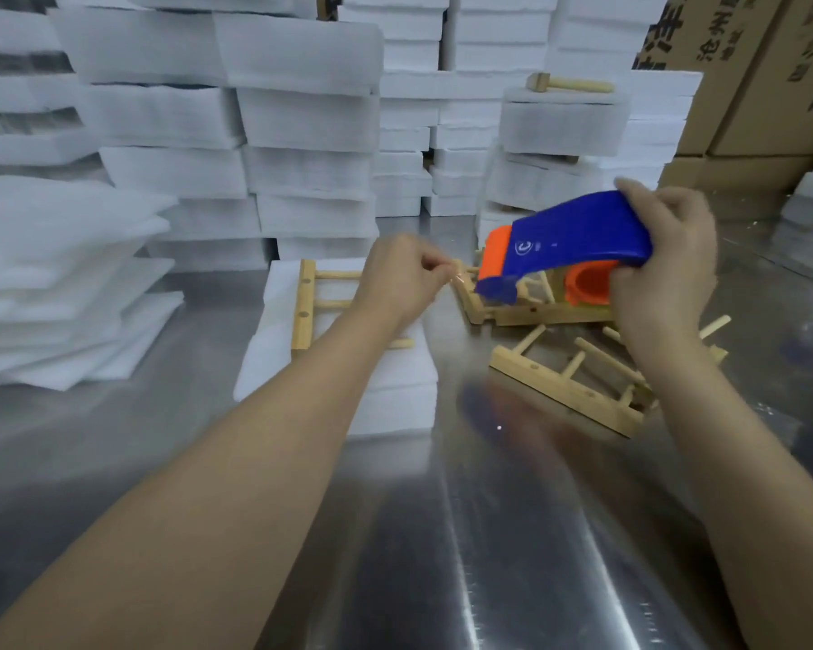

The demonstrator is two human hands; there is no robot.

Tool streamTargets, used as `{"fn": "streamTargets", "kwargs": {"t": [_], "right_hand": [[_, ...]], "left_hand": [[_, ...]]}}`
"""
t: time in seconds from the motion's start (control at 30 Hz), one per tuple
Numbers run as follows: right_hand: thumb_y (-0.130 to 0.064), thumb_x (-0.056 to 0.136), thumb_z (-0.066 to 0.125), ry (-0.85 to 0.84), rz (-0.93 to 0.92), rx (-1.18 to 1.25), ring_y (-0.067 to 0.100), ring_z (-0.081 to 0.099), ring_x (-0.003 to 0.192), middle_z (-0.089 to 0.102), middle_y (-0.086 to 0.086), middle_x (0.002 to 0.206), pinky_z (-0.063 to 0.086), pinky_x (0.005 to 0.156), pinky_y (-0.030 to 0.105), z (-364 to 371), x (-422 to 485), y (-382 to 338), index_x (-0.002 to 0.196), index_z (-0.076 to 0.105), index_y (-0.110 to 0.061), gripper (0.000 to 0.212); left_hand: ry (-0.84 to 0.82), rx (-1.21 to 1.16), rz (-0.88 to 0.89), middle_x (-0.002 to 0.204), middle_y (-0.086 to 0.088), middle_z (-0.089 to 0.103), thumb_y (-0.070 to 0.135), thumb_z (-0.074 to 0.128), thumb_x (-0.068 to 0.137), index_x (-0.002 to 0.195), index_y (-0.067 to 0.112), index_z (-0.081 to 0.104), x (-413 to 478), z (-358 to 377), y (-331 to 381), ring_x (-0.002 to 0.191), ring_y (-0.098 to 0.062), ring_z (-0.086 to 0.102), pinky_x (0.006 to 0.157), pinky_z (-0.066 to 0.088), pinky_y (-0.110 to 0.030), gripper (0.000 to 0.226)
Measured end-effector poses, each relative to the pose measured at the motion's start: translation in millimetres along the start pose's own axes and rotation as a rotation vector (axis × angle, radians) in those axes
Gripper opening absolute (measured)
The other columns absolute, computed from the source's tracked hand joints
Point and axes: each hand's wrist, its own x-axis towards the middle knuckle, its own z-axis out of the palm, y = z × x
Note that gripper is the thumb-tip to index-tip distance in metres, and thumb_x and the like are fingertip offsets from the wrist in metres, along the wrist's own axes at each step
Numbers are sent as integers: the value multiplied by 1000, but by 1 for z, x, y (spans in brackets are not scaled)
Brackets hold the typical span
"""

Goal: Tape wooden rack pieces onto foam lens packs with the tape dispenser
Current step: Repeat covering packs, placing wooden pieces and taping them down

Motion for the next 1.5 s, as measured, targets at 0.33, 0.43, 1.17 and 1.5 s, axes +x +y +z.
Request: {"fn": "streamTargets", "kwargs": {"t": [0.33,0.43,1.17,1.5], "right_hand": [[-20,85,64,-358,894,406,27,65,84,62,10,96,59,68,45,-5,22,48,119,56,-11,37],[-36,84,69,-421,1014,539,27,63,90,53,8,106,59,47,36,-1,22,52,122,45,-14,50],[-8,93,55,-548,340,487,21,60,109,59,5,122,51,94,41,64,-40,-29,134,50,-16,41],[2,86,67,-474,559,651,15,62,81,48,14,119,58,58,21,86,-54,-44,115,46,-16,41]], "left_hand": [[-200,231,-85,95,15,64,35,48,96,90,41,63,5,3,-1,100,-16,58,82,41,-28,17],[-240,334,-100,104,13,65,29,42,97,96,38,65,4,4,1,96,-15,52,80,33,-26,24],[-246,386,-103,109,9,69,32,52,95,113,37,68,0,5,6,111,-17,56,93,31,-24,24],[-239,379,-87,105,10,70,31,50,94,111,36,67,2,7,4,109,-17,57,94,34,-27,25]]}}
